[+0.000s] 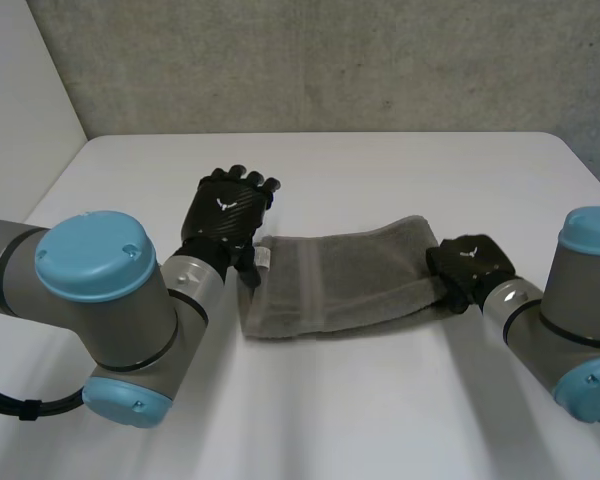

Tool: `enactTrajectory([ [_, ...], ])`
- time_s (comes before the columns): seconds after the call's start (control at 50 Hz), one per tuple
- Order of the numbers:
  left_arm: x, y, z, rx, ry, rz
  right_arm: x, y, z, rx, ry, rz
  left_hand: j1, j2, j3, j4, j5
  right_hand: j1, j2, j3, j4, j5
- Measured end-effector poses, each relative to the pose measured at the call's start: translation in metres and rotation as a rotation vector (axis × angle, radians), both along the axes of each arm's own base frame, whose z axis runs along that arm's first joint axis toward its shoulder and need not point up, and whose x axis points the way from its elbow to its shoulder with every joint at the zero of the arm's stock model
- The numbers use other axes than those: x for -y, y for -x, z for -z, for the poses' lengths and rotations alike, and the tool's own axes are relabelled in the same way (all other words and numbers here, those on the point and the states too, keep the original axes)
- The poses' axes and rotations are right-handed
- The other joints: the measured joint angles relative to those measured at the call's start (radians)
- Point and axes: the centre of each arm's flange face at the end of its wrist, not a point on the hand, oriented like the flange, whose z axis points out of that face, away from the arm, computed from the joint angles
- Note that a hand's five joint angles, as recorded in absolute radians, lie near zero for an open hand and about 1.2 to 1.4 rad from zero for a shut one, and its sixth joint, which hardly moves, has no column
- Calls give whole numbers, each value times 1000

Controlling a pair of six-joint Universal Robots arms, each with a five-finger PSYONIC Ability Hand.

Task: Fold the towel.

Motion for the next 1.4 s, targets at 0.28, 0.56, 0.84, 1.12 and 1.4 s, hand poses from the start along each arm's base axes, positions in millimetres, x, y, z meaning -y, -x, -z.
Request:
enactTrajectory([
  [0.28, 5, -9, -37, -73, 65, -34, -41, -97, -75, 88, 216, -364, -1, 0, -1, 0, -4, 15, 12, 0, 0, 7],
  [0.56, 26, -40, -64, -255, 43, -169, -102, -166, -43, 100, 108, -559, -2, 0, -1, 0, -5, -1002, -985, -1062, -1068, -1082],
  [0.84, 11, -23, -26, -183, -87, -121, -69, -123, -64, 214, 41, -228, -3, 0, -1, 0, -5, -1035, -999, -1088, -1086, -1087],
  [1.12, -8, -14, 43, -10, -304, -99, -52, -122, 3, 134, -109, -219, -4, 0, -1, 0, -5, -1039, -999, -1088, -1086, -1087],
  [1.4, -2, -8, -44, -135, -143, -79, -39, -101, -91, 250, 59, -142, -9, -14, -11, 0, -14, -1045, -999, -1088, -1086, -1087],
])
